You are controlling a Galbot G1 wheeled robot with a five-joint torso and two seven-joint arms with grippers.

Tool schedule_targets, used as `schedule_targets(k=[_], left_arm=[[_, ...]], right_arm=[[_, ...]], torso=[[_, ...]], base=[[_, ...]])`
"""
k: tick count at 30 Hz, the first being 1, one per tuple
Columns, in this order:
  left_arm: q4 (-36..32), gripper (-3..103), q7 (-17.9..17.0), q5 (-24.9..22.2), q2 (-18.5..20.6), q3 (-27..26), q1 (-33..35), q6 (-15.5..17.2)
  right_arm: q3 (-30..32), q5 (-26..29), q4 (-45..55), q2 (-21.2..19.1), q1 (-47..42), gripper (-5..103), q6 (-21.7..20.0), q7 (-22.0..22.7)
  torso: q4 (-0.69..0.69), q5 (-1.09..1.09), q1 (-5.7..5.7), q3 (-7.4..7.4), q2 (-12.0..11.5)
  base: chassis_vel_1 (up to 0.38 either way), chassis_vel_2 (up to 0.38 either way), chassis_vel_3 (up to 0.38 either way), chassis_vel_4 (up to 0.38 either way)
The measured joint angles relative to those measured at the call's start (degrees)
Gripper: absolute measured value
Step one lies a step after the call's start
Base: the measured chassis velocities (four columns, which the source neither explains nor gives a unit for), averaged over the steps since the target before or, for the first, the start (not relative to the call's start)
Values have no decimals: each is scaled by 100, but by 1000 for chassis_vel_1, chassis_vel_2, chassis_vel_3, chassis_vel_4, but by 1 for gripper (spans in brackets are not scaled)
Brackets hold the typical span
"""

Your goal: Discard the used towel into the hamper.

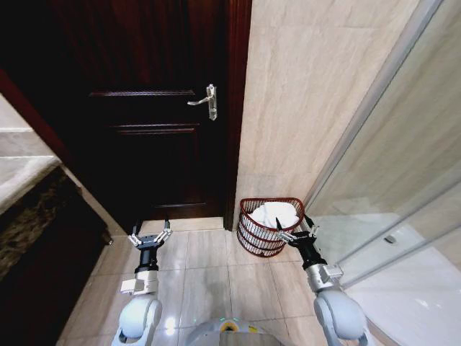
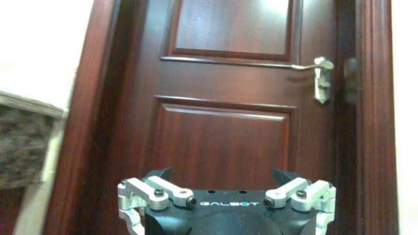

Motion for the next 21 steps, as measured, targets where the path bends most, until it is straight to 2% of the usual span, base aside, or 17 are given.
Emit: schedule_targets(k=[5, 14, 19, 21], left_arm=[[59, 100, -72, 67, -5, -7, -43, -154], [37, 100, -156, 113, 2, 15, -45, -111], [-176, 100, -122, 124, 34, -14, 30, 315], [-203, 100, -79, 143, 38, -27, 36, 364]], right_arm=[[5, -15, -62, 33, -9, 100, 154, -8], [40, 19, -76, 60, -89, 100, 249, -103], [56, 27, -75, 75, -79, 100, 278, -104], [59, 29, -69, 78, -78, 100, 282, -104]], torso=[[2, 1, 0, 0, 0], [0, 0, 1, 0, 0], [2, 1, 4, 4, 4], [2, 1, 11, 9, 16]], base=[[93, 8, -1, 103], [7, 1, 0, 5], [0, 0, 0, 0], [0, 0, 0, 0]])
